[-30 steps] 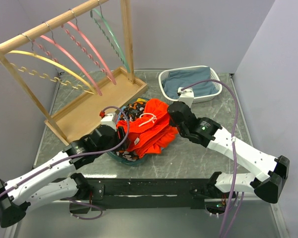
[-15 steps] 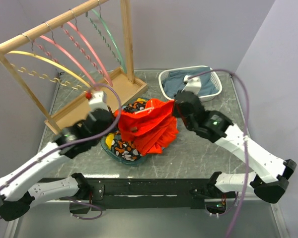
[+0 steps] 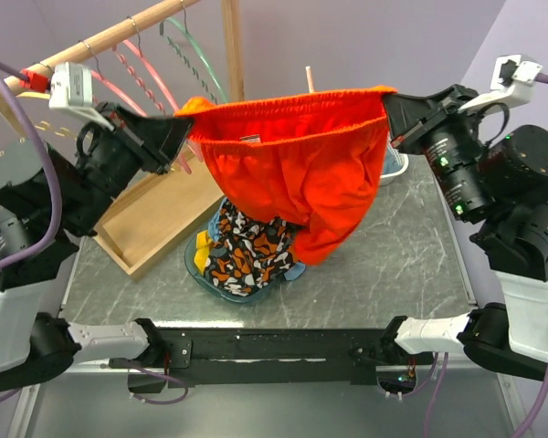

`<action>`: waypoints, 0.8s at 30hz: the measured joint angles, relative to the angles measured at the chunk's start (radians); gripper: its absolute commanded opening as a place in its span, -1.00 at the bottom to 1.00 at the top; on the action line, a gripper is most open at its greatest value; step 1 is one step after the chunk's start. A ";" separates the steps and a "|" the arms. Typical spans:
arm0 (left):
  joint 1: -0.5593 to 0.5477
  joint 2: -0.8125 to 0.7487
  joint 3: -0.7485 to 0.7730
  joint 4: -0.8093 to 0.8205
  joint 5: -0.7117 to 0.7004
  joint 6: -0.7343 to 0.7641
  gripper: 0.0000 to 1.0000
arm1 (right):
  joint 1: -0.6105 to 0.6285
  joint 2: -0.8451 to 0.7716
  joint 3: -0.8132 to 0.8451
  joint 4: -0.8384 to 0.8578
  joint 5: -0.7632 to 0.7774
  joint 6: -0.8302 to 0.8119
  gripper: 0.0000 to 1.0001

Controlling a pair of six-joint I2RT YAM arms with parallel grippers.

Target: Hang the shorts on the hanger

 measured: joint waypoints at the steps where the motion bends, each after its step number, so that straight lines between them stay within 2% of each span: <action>1: -0.001 0.026 0.044 0.003 0.009 0.010 -0.98 | 0.000 0.000 0.009 0.004 -0.001 -0.006 -1.00; 5: -0.001 0.085 0.104 0.003 0.014 0.031 -0.98 | 0.000 -0.005 0.011 0.015 0.011 -0.031 -1.00; 9: -0.001 0.086 0.026 0.005 -0.049 0.031 -0.98 | -0.001 -0.032 -0.102 0.040 0.040 -0.041 -1.00; 13: -0.001 0.040 -0.162 0.006 -0.120 0.012 -0.98 | -0.016 -0.083 -0.322 0.063 0.064 -0.025 -1.00; 16: 0.001 -0.010 -0.373 0.031 -0.145 -0.034 -0.98 | -0.041 -0.134 -0.544 0.087 0.050 0.014 -1.00; 21: 0.002 -0.069 -0.825 0.097 -0.101 -0.148 -0.98 | -0.079 -0.177 -0.904 0.124 -0.035 0.112 -1.00; 24: 0.002 -0.065 -0.985 0.095 -0.053 -0.186 -0.90 | -0.089 -0.177 -1.044 0.135 -0.091 0.153 -1.00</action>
